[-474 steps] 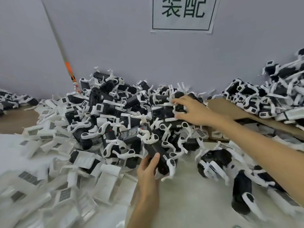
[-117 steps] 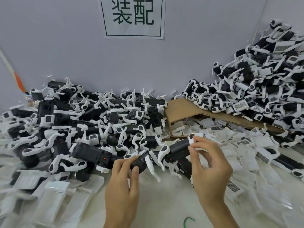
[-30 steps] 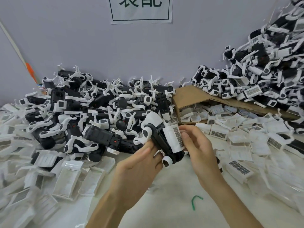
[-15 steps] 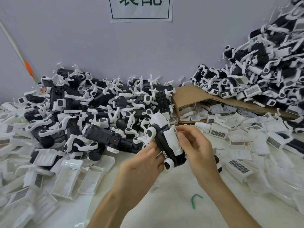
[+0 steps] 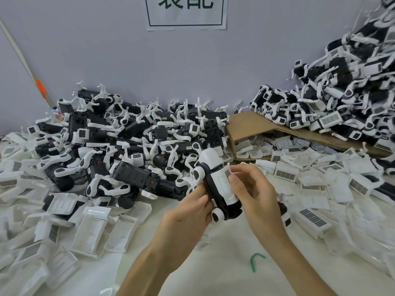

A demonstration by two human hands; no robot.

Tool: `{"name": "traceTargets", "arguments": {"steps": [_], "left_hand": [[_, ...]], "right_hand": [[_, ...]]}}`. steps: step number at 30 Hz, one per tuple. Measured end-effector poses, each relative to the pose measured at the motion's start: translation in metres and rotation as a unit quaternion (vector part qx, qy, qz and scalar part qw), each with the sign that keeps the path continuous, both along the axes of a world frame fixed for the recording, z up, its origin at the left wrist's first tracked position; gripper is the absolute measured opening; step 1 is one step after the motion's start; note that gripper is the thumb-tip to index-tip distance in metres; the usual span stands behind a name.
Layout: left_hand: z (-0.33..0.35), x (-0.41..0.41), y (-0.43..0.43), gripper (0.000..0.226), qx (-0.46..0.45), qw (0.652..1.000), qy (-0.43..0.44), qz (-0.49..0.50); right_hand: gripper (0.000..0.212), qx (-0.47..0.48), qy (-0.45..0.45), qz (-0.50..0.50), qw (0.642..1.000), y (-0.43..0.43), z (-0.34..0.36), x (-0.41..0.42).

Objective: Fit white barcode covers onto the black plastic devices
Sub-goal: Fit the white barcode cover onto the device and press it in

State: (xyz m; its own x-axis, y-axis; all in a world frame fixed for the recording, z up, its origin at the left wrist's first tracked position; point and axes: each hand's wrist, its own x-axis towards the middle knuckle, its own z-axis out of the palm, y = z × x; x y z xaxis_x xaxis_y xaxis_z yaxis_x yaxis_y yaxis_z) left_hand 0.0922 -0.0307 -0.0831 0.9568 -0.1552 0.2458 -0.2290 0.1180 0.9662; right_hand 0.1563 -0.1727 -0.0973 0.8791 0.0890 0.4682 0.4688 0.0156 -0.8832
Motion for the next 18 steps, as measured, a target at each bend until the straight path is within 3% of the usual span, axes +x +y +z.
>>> {"name": "traceTargets", "arguments": {"steps": [3,8,18], "left_hand": [[-0.001,0.002,0.000,0.068,0.021,1.000,0.001,0.000],[-0.009,0.009,0.006,0.054,-0.028,0.997,0.022,-0.062],[-0.022,0.008,0.006,0.067,0.034,0.998,0.002,-0.053]], "right_hand": [[0.034,-0.010,-0.021,-0.017,1.000,0.001,0.001,-0.003],[0.031,-0.023,-0.030,-0.021,0.999,0.001,0.003,-0.005],[0.027,-0.049,-0.058,-0.017,0.997,0.006,0.000,-0.013]]}}
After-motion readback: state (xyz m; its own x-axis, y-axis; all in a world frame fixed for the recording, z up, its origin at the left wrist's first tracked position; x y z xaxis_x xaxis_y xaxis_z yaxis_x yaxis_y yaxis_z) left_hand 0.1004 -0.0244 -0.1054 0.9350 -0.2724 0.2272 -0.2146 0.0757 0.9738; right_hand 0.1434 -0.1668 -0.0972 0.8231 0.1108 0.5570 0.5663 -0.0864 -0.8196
